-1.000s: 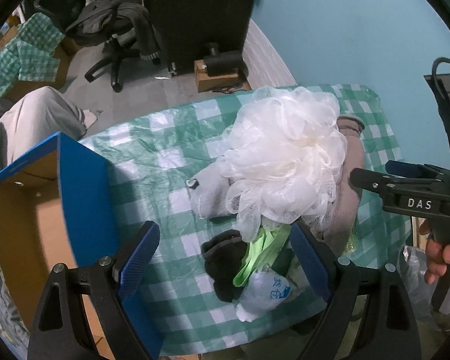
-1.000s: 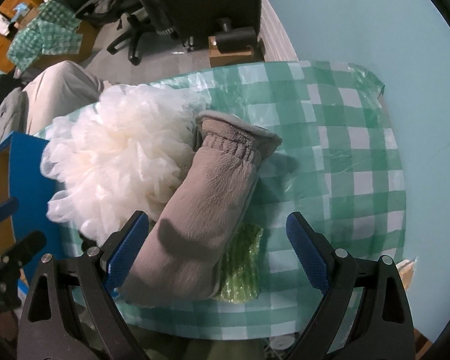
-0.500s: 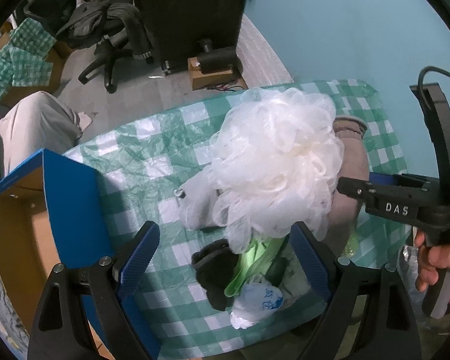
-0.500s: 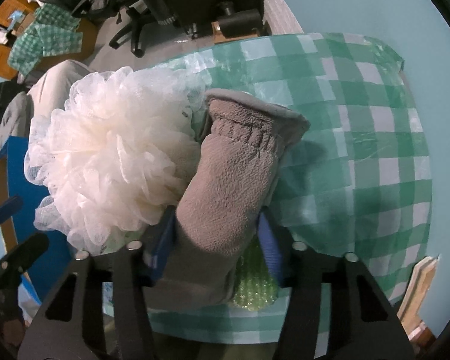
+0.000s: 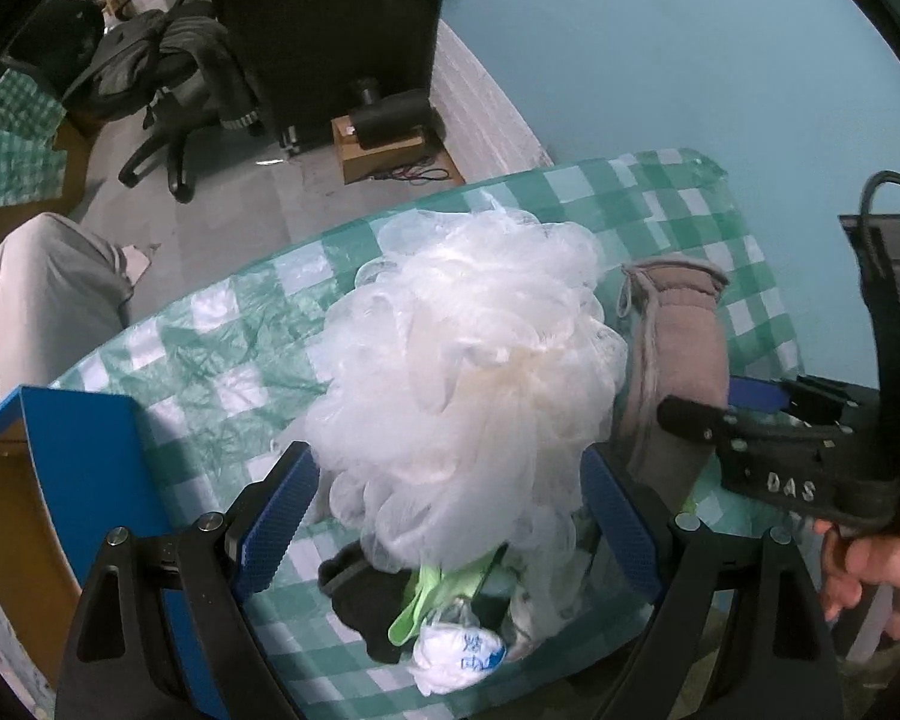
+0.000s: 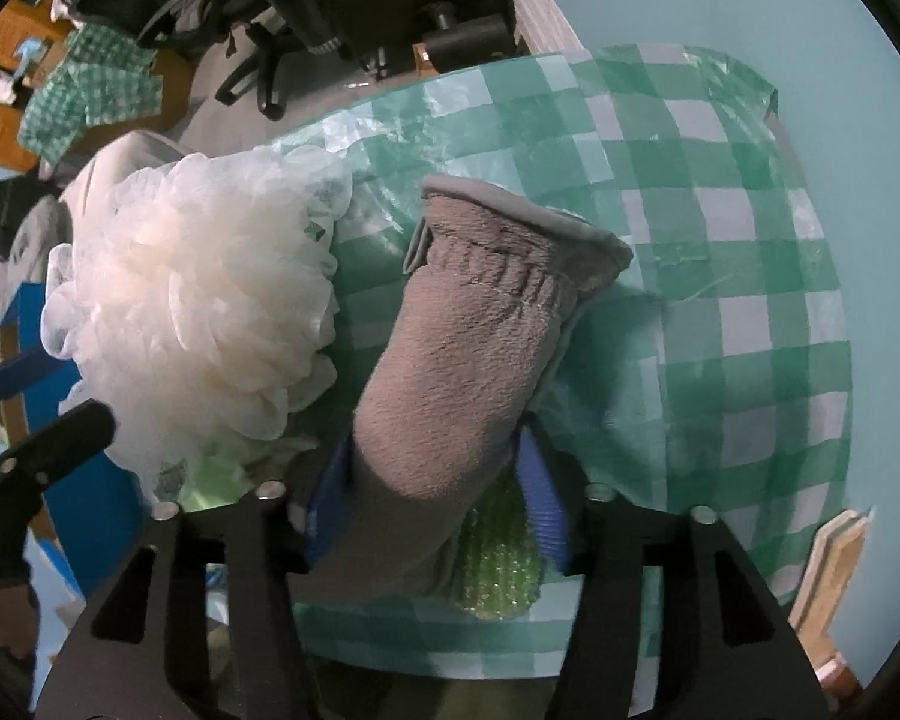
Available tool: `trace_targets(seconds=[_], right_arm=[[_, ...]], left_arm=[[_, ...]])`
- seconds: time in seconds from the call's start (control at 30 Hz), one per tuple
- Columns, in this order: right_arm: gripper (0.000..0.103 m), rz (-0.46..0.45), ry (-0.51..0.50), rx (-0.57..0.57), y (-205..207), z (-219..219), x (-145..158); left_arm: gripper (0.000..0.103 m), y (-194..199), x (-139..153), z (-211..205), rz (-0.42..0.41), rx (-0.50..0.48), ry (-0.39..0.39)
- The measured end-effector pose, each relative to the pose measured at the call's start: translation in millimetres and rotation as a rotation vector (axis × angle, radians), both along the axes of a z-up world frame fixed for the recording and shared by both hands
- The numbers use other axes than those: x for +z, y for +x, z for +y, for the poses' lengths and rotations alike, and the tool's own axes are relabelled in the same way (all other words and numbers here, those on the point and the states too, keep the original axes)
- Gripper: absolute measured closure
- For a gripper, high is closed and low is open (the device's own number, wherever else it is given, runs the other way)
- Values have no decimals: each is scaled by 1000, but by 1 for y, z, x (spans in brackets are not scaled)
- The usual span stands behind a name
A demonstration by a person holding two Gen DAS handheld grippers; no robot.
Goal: Organize soft objects
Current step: 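Reach the left tool to the white bath puff while the right tool reaches the grey mitten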
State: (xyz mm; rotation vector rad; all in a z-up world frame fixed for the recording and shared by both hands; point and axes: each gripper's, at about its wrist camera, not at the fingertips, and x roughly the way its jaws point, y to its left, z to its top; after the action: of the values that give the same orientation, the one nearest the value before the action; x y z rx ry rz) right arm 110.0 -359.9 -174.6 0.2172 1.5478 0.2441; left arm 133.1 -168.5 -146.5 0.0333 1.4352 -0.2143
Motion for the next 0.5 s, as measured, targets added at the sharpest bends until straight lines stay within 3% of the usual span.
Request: trace_targets(seconds=[0.1,0.27,0.5], right_arm=[[35,-1,12,-14,0,0,-3],[35,25,67,-34,1,0,-15],[35,39,63,-17,-1,2,-24]], left_arm=[[13,8,-10,-5,31,2,0],[10,20,-27,-19,70,-33,29],[1,30,-48,-26,116,-53,29]])
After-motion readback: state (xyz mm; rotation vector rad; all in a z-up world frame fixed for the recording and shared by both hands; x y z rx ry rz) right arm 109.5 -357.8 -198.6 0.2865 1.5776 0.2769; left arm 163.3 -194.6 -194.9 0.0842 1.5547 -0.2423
